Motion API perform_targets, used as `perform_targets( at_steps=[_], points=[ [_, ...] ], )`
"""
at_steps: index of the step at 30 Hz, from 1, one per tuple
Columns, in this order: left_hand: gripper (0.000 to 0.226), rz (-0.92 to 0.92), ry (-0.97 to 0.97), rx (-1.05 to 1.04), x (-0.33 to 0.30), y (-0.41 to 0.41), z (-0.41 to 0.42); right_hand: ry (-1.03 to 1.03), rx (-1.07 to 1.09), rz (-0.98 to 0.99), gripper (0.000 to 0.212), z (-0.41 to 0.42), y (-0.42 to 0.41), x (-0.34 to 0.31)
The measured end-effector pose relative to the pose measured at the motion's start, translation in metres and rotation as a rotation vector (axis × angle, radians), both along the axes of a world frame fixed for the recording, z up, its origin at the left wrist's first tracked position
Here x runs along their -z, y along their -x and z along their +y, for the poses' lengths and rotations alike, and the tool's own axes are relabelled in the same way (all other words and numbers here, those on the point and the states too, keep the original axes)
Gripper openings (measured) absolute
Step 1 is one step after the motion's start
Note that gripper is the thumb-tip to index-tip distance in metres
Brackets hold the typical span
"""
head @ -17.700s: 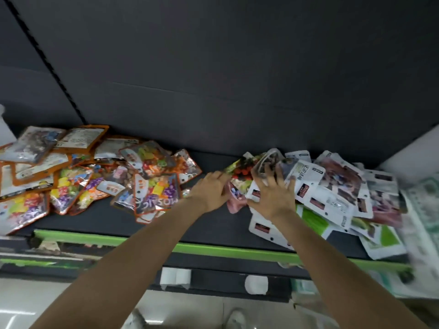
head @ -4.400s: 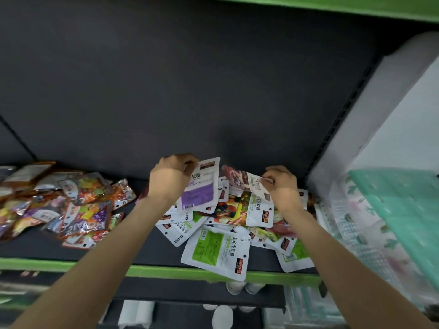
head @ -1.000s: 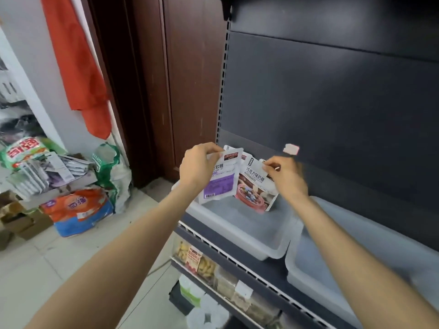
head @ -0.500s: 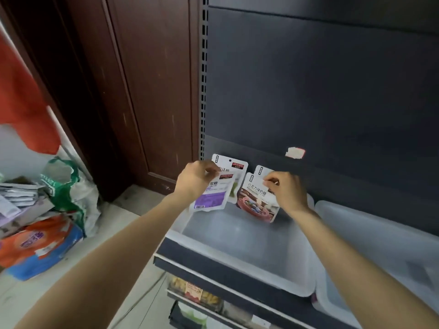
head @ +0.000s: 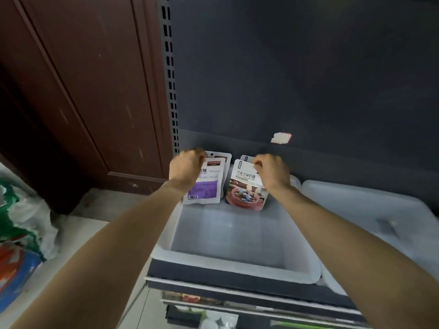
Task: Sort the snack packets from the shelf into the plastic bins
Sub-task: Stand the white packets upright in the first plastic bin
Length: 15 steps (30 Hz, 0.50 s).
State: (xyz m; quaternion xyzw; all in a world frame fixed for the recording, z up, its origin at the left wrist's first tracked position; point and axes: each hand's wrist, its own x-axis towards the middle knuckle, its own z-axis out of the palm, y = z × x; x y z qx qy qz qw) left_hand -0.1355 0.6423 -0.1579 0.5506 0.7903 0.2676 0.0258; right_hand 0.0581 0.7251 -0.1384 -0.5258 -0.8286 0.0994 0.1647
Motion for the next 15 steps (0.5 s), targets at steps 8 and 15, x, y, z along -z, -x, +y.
perform_targets(
  at_steps=[8,15],
  points=[
    [0.022,0.106,-0.032,0.125,-0.005,0.006,0.001,-0.005,0.011,-0.019,0.029,-0.012,-0.002,0.001],
    [0.023,-0.039,-0.075,0.217,-0.026,-0.006,-0.026,0.046,0.08,0.105,0.031,-0.048,-0.017,0.002]
  ],
)
